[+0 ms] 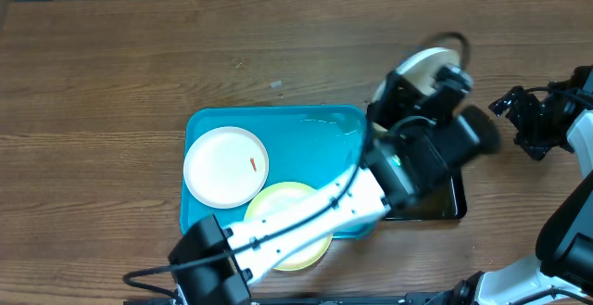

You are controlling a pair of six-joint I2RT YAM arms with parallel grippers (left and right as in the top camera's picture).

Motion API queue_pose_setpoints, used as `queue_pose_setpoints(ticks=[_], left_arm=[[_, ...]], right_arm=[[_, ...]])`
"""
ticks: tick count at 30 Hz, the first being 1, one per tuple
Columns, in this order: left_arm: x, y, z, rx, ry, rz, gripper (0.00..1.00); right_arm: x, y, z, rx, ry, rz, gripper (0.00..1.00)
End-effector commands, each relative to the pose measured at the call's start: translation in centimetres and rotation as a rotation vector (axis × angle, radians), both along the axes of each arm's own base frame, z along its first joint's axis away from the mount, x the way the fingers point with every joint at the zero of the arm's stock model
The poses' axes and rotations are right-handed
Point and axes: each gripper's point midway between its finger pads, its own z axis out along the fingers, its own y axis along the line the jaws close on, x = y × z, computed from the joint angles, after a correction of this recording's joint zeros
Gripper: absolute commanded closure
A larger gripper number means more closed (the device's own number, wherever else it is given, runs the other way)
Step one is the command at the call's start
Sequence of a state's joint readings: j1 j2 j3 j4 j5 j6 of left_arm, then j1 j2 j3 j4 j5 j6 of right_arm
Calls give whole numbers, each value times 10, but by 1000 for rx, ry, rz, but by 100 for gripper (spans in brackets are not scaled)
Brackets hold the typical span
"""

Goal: Clean dirty plates on tray and stack at the side
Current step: 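Grip the rear white plate rim with the left gripper and tilt it up, then carry the white plate left off the tray and set it on the table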

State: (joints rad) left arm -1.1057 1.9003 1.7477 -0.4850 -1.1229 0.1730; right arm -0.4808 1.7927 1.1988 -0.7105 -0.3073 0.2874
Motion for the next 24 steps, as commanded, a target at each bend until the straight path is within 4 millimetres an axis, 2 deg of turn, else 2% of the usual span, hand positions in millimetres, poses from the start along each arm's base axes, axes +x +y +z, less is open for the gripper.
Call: queue_pose_setpoints(ticks=[1, 6, 11, 14, 17, 19, 22, 24], left_arm=[[-10, 11, 43, 200, -118, 87, 96], [-12, 3, 56, 208, -148, 71, 96], [-10, 5, 50, 88, -152, 89, 96], [-9, 1, 23, -26, -70, 46, 96], [-14, -9, -36, -157, 203, -64, 96], [-15, -8, -64, -270, 357, -68, 96], [-2, 5, -87, -442, 514, -9, 96], [19, 21, -94, -593, 630, 23, 96]], right_arm=[[6, -2, 6, -9, -19, 2, 0], [6, -2, 6, -9, -19, 1, 0], [6, -2, 6, -9, -19, 2, 0], [6, -2, 6, -9, -19, 2, 0], [6, -2, 6, -9, -19, 2, 0], [6, -2, 6, -9, -19, 1, 0], [6, -2, 6, -9, -19, 2, 0], [6, -2, 6, -9, -19, 1, 0]])
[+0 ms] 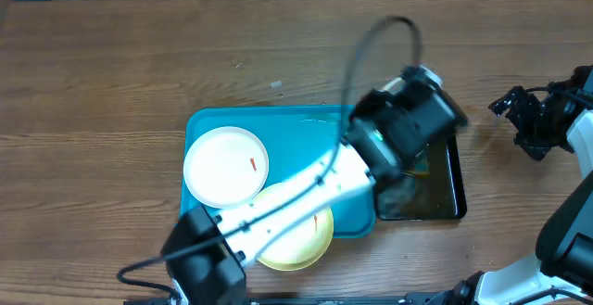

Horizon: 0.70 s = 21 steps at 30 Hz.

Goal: Clean dirty plates on tray and stack at the side
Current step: 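Carry the white plate left off the tray and set it on the table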

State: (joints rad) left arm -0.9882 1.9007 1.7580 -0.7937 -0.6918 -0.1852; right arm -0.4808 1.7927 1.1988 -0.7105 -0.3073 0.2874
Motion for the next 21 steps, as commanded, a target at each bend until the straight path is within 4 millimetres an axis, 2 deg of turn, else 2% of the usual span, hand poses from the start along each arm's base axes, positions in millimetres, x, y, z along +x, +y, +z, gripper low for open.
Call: queue_pose_setpoints(ticks=[1, 4, 6, 8, 10, 12, 16, 20, 21], left_arm=[[24, 12, -20, -409, 303, 100, 96], [47, 44, -19, -599, 469, 117, 96], [65, 76, -17, -723, 558, 137, 96], [82, 122, -17, -821, 609, 205, 96], [95, 177, -18, -895, 631, 309, 96], [100, 244, -24, -950, 638, 462, 96], [88, 364, -37, -984, 604, 720, 96], [52, 482, -60, -976, 518, 1040, 96], [42, 505, -66, -967, 493, 1112, 96]], right_arm=[[6, -2, 6, -9, -19, 1, 0], [6, -2, 6, -9, -19, 1, 0], [6, -2, 6, -9, -19, 2, 0], [6, -2, 6, -9, -19, 2, 0], [6, -2, 6, -9, -19, 2, 0], [6, -2, 6, -9, -19, 1, 0], [6, -2, 6, -9, -19, 2, 0], [6, -2, 6, -9, -19, 2, 0], [6, -2, 6, -9, -19, 2, 0]])
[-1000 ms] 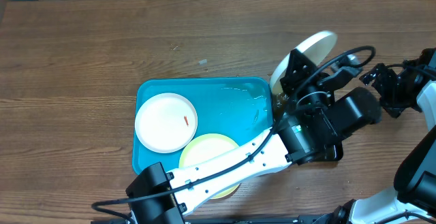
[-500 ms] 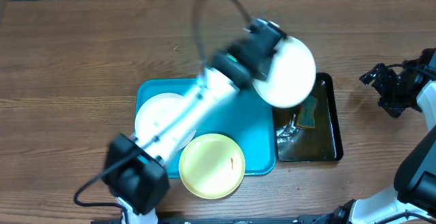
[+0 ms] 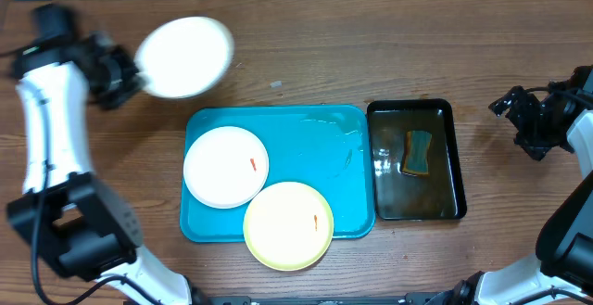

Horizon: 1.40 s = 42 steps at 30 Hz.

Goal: Clean dirty plates on tray and stack at the side
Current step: 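Carry the white plate left off the tray and set it on the table, then move the left gripper to the yellow plate's rim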

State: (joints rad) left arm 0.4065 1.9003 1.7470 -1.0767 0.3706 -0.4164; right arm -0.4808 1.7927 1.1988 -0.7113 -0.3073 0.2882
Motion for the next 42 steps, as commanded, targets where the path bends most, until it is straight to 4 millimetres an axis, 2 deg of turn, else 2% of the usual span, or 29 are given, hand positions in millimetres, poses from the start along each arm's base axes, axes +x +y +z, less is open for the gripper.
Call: queue_pose_setpoints(ticks=[1, 2, 3, 6, 10, 14, 15, 17, 18, 19, 21, 24, 26, 29, 32, 34, 37, 39, 40, 42], left_arm=[[-35, 70, -16, 61, 56, 182, 96], [-46, 91, -25, 80, 68, 240, 96], [-51, 102, -32, 85, 68, 267, 96], [-66, 122, -55, 81, 72, 324, 96], [-73, 120, -91, 92, 71, 303, 96], [-71, 115, -104, 121, 64, 270, 96], [-71, 116, -104, 128, 67, 273, 90], [-70, 116, -103, 128, 64, 272, 36], [-69, 113, -101, 111, 59, 263, 21], [-67, 109, -98, 84, 48, 250, 18], [-57, 94, -84, -1, -5, 205, 18], [-40, 65, -48, -113, -87, 116, 21], [-37, 45, -23, -135, -108, 52, 25], [-44, 1, 18, -118, -125, -74, 30], [-64, -49, 48, -49, -110, -184, 31], [-80, -79, 58, 29, -69, -256, 32], [-108, -112, 60, 186, 33, -336, 35], [-127, -125, 56, 282, 117, -362, 40], [-149, -141, 50, 339, 208, -395, 43], [-166, -160, 41, 356, 269, -462, 45]], right_arm=[[6, -2, 6, -9, -20, 2, 0], [6, -2, 6, -9, -20, 2, 0], [6, -2, 6, -9, -20, 2, 0], [6, -2, 6, -9, -20, 2, 0], [6, -2, 6, -10, -19, 2, 0], [6, -2, 6, -9, -20, 3, 0], [6, -2, 6, -10, -19, 2, 0], [6, -2, 6, -9, -20, 3, 0], [6, -2, 6, -9, -20, 3, 0], [6, -2, 6, -10, -19, 2, 0], [6, -2, 6, -9, -20, 3, 0], [6, -2, 6, -10, -19, 2, 0], [6, -2, 6, -10, -19, 2, 0], [6, -2, 6, -9, -20, 3, 0], [6, -2, 6, -10, -19, 2, 0], [6, -2, 6, -9, -20, 3, 0], [6, -2, 6, -10, -19, 2, 0], [6, -2, 6, -10, -19, 2, 0], [6, -2, 6, -9, -20, 3, 0], [6, -2, 6, -9, -20, 2, 0]])
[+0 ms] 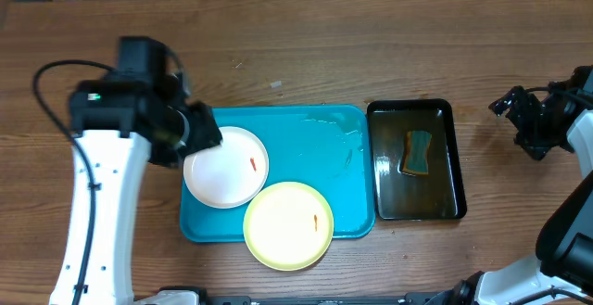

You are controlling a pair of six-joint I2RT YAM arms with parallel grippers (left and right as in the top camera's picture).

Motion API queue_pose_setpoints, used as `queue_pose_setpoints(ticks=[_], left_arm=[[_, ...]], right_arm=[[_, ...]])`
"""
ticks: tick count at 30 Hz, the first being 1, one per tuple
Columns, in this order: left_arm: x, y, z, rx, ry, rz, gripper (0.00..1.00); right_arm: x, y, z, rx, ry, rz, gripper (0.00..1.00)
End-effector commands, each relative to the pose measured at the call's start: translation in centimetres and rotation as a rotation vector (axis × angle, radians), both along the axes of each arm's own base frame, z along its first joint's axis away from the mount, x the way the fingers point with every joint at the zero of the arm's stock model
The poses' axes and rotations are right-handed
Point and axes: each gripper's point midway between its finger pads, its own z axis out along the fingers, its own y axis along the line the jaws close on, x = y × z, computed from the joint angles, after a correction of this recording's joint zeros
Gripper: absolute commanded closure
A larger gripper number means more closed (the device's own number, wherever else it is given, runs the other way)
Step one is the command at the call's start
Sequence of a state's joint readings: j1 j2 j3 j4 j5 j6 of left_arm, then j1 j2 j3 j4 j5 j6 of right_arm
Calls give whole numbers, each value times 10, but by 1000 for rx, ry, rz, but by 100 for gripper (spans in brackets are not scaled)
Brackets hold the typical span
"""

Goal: Clean dirty plates on tray and stack at the side
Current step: 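Move the left gripper to the yellow plate's rim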

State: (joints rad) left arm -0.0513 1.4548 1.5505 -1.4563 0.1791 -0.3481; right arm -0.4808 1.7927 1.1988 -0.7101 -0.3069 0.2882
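Observation:
On the blue tray (315, 147) lies a white plate (225, 166) with a small red smear. A pale yellow plate (288, 224), also smeared red, hangs over the tray's front edge. My left gripper (199, 131) sits at the white plate's left rim, and the wrist hides its fingers. No cleaned plate shows beside the tray. My right gripper (508, 124) hangs open at the far right, holding nothing.
A black basin (454, 157) of water stands against the tray's right side with a green sponge (418, 152) in it. A cardboard edge runs along the back of the wooden table.
My left gripper was at the far left, holding a white plate up over the table. Now it is at the left rim of the tray's white plate, and the carried plate is out of sight.
My left arm reached across the tray with a white plate above the far end of the basin, then stood over the basin's left edge. Then it held that plate at the table's far left. Now it is at the tray's white plate. The right arm stayed still.

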Motion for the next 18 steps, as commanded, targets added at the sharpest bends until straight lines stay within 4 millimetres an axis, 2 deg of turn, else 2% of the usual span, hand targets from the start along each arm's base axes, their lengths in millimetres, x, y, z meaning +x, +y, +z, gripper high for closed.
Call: queue_pose_setpoints(ticks=[1, 3, 6, 13, 15, 18], left_arm=[[-26, -9, -20, 202, 103, -32, 48], [-43, -24, -35, 218, 165, -64, 52], [-67, -36, -59, 251, 249, -81, 55], [-106, -39, -119, 299, 381, -75, 59], [-122, -41, -140, 271, 436, -74, 60], [-132, -46, -160, 225, 462, -75, 61]], right_arm=[[6, -2, 6, -9, -19, 3, 0], [6, -2, 6, -9, -19, 3, 0], [6, -2, 6, -8, -19, 2, 0], [6, -2, 6, -8, -19, 2, 0], [6, -2, 6, -9, -19, 3, 0], [6, -2, 6, -9, -19, 3, 0]])
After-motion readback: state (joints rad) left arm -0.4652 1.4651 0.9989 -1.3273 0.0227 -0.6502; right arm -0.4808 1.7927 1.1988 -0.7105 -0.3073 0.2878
